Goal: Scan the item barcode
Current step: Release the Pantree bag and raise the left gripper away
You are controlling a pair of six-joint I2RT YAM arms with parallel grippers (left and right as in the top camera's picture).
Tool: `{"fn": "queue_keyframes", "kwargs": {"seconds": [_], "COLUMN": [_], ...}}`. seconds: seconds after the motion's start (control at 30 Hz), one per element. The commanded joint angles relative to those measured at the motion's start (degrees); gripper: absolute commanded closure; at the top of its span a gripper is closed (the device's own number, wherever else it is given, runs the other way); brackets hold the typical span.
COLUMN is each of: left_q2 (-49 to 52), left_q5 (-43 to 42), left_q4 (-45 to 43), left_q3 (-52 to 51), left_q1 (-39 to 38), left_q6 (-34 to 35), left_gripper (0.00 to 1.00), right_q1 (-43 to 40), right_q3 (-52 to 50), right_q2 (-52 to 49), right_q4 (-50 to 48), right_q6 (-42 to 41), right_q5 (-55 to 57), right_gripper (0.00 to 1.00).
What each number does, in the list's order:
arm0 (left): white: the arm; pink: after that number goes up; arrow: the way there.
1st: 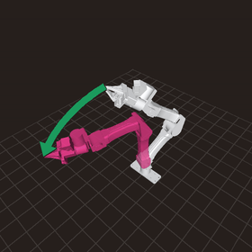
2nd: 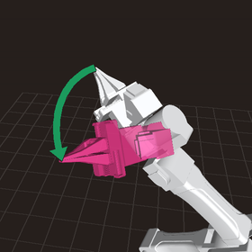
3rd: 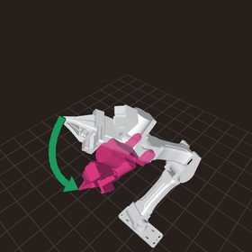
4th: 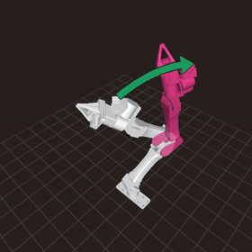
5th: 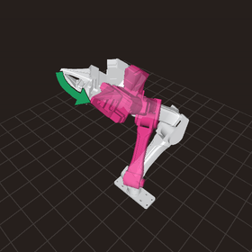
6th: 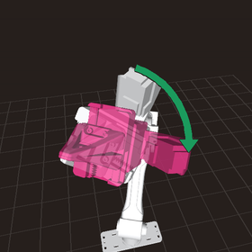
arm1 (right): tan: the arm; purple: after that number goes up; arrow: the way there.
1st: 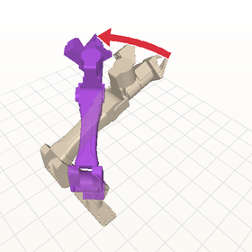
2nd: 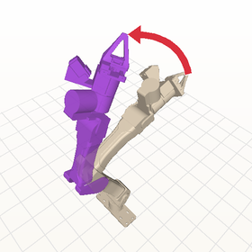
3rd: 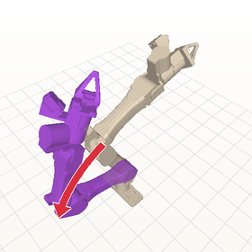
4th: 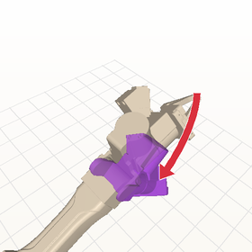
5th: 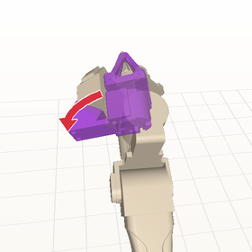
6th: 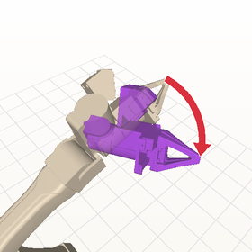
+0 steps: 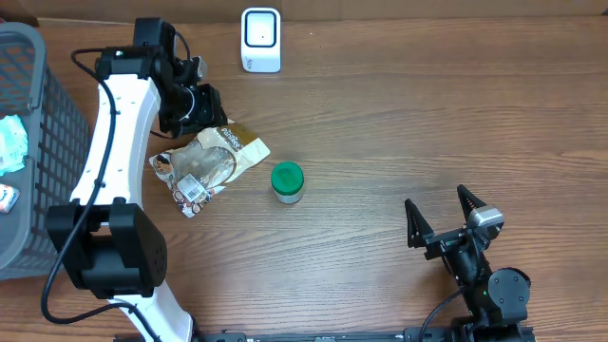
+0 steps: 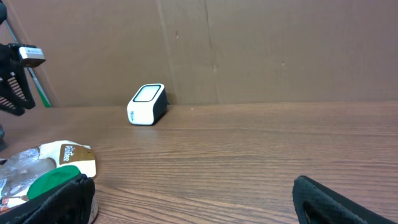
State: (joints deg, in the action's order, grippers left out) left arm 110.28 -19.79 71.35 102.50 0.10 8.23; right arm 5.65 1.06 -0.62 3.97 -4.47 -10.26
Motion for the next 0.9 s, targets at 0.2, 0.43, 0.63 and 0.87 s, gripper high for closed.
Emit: {"fn": "queue_keyframes", "kwargs": {"seconds": [0.2, 0.43, 0.63, 0.87], "left_q2": [-0.92, -0.92, -0.92, -0.94], "left_q5": [-26.34, -26.36, -26.29, -16.48], "left_q4": [-0.46, -0.96, -2.23, -3.87], "left_q3": [1.66, 1.66, 1.66, 1.68], "left_q1": [-0.02, 0.0, 0.0, 0.0], "left_q6": [0.85, 11.67, 12.59, 12.57], "left_gripper": [0.96, 0.96, 0.96, 0.96], "right_q1": [-0.26, -0.26, -0.26, -0.26], "right_q3": [-0.61, -0.61, -0.61, -0.61], "right_q2": [0.46, 0.46, 0.46, 0.46], "right_q4": [-0.33, -0.33, -0.33, -0.33], "right_q6": [-0.15, -0.15, -0.15, -0.15], "right_q5": [-0.11, -0.11, -0.11, -0.11], "right_gripper": [0.0, 0.0, 0.0, 0.0]}}
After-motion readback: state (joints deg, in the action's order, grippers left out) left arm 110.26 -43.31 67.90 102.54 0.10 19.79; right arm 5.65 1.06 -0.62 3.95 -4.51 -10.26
